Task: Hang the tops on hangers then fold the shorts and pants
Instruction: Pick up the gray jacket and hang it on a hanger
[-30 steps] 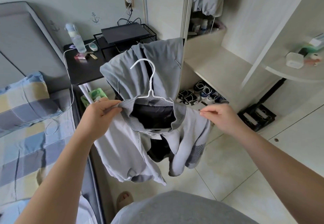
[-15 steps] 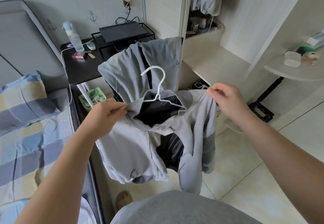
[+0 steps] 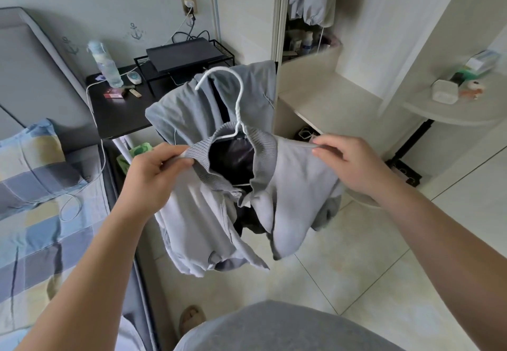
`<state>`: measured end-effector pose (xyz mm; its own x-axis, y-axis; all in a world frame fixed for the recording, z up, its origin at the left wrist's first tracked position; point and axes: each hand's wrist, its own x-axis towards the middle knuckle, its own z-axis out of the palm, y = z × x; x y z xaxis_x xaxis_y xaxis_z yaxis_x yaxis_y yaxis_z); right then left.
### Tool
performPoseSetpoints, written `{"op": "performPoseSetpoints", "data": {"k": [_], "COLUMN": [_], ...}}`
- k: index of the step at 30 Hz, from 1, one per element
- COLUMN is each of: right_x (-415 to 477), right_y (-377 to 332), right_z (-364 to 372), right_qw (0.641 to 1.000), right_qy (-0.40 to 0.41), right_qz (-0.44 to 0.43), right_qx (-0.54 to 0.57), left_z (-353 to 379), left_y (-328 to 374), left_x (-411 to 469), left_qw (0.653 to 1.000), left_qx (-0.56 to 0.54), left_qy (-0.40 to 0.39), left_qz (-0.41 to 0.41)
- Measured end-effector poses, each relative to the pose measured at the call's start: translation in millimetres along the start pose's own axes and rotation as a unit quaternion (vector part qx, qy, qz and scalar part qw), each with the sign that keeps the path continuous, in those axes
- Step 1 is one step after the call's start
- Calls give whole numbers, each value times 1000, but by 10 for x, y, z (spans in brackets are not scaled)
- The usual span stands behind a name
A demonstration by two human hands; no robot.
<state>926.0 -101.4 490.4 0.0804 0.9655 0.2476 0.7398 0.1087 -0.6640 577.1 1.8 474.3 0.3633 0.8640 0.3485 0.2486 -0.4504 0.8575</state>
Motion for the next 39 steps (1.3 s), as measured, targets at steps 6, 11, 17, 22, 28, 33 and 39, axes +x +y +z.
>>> {"op": "performPoseSetpoints", "data": {"k": [6, 11, 17, 22, 28, 33, 39], "right_x": [-68, -134, -136, -236, -712, -876, -668], "right_y": [39, 131, 213, 406, 1265, 1680, 1593], "right_z": [-47, -290, -559, -661, -501, -650, -711], "right_qw": [998, 997, 993, 978, 956, 959, 953], "right_qy": [37, -66, -94, -65, -144, -17, -11], "right_qz": [-41, 18, 40, 87, 249, 281, 296], "right_qx": [-28, 33, 63, 177, 48, -40, 57], "left_z": [119, 154, 269, 407, 511, 653, 1050], "left_y": [20, 49, 103, 65, -152, -293, -232], "left_x": [83, 191, 395, 532, 722, 906, 1225], "left_qw": [999, 997, 992, 998, 995, 995, 986], "left_qx": [46, 42, 31, -34, -89, -71, -59], "left_qy": [-22, -56, -101, -52, -42, -67, -153], "left_qz": [-1, 32, 64, 30, -10, -29, -12]}}
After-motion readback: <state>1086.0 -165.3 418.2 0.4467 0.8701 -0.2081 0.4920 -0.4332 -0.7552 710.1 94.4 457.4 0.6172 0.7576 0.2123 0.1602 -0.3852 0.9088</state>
